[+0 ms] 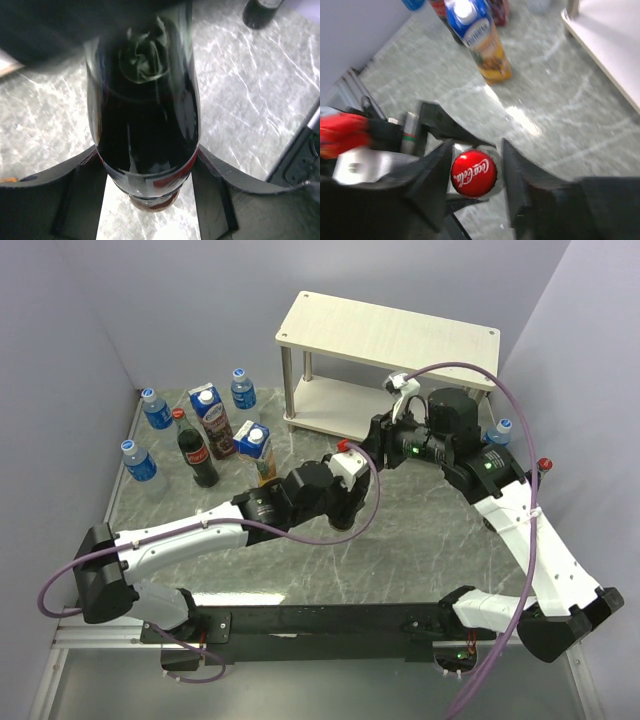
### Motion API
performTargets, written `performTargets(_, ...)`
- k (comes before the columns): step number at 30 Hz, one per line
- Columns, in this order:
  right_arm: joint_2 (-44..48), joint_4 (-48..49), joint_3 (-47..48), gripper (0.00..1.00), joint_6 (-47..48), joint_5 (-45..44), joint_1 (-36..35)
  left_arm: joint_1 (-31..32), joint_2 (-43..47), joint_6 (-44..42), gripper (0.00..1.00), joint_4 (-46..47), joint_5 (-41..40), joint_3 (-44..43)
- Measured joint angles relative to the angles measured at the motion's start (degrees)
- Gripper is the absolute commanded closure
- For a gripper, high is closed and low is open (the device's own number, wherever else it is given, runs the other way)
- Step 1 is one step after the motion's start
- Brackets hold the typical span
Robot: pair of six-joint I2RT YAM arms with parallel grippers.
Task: Place and organize the beverage onto the shelf
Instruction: Pick up the drink from the center of the board, then adjust the drink.
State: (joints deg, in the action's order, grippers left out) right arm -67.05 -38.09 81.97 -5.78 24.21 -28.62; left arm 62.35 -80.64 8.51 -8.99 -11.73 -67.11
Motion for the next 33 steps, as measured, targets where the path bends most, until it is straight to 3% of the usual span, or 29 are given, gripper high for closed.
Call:
performTargets(5,1.7,2.1,-0.7,0.28,0.2,2.1,0.4,-0.1,2.5,1.7,1.00,1.3,1.1,3.4)
performTargets(8,2.5,2.5,-0.7,0.25,0.3,2.6,0.9,0.0,3.4,2.1,1.00,2.4,1.5,4.5)
performTargets(16,5.2,5.5,-0.7,0.22,-0.4,5.8,3.3,-0.1,4.2,2.2,1.00,2.7,1.9,7.6)
performTargets(23,9.8,7.5,-1.1,0.20,-0.4,10.4,9.8,-1.6,4.3,2.1,1.00,0.9,2.9,8.3)
performTargets(29,15.8,9.8,-7.8,0.20,0.3,13.1,16.3,-5.4,5.4,1.4,1.00,-1.0,3.4,7.0)
performTargets(33,19.4,11.7,-15.1,0.19,2.1,14.1,20.0,-10.5,5.4,0.1,1.00,-4.9,4.8,1.2)
